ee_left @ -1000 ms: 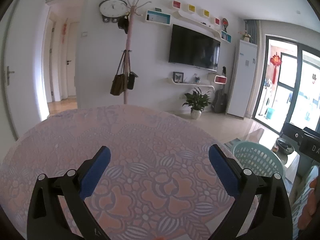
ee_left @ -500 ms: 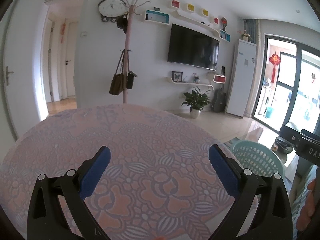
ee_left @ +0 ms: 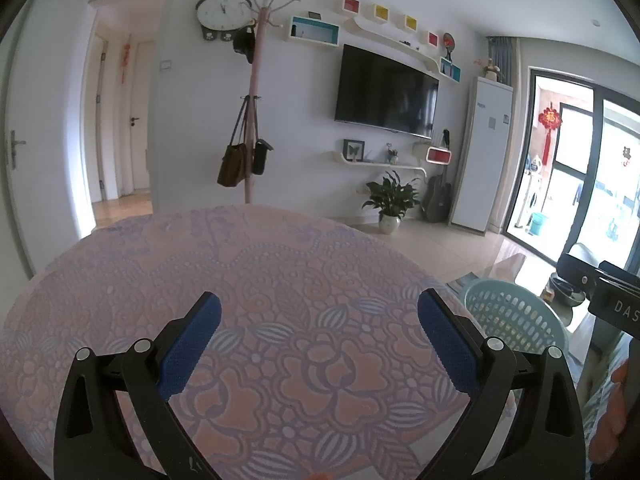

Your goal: Collect trash

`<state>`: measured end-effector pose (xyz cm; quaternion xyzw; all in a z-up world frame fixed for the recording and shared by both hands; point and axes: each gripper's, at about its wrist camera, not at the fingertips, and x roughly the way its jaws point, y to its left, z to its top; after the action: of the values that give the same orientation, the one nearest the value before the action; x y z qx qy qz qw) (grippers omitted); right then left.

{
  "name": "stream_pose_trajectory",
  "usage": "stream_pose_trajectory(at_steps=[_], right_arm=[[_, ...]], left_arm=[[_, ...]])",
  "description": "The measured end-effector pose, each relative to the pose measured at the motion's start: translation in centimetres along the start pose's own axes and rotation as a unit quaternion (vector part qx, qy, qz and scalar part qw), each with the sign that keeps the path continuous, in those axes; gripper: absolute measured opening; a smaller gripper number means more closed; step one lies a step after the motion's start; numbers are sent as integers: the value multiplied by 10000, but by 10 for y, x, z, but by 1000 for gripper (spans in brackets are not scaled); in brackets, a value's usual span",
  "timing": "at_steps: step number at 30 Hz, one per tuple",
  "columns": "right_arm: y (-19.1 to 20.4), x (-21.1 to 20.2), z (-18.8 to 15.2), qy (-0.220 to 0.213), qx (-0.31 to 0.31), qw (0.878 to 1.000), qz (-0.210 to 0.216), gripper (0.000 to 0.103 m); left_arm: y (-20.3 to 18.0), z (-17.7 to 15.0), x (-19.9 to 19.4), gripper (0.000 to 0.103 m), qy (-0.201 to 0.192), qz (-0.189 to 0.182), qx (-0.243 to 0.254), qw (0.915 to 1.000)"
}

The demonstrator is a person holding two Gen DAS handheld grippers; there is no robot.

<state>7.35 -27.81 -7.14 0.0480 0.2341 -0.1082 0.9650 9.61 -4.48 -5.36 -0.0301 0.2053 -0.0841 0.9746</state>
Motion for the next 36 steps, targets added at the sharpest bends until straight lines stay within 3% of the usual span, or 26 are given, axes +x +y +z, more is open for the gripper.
stream_pose_trajectory(at_steps=[36], right_arm=[[-3,5,-5,31,10,10000,-35,91]], left_arm=[[-1,-3,-2,96,-38,3,0,10000]])
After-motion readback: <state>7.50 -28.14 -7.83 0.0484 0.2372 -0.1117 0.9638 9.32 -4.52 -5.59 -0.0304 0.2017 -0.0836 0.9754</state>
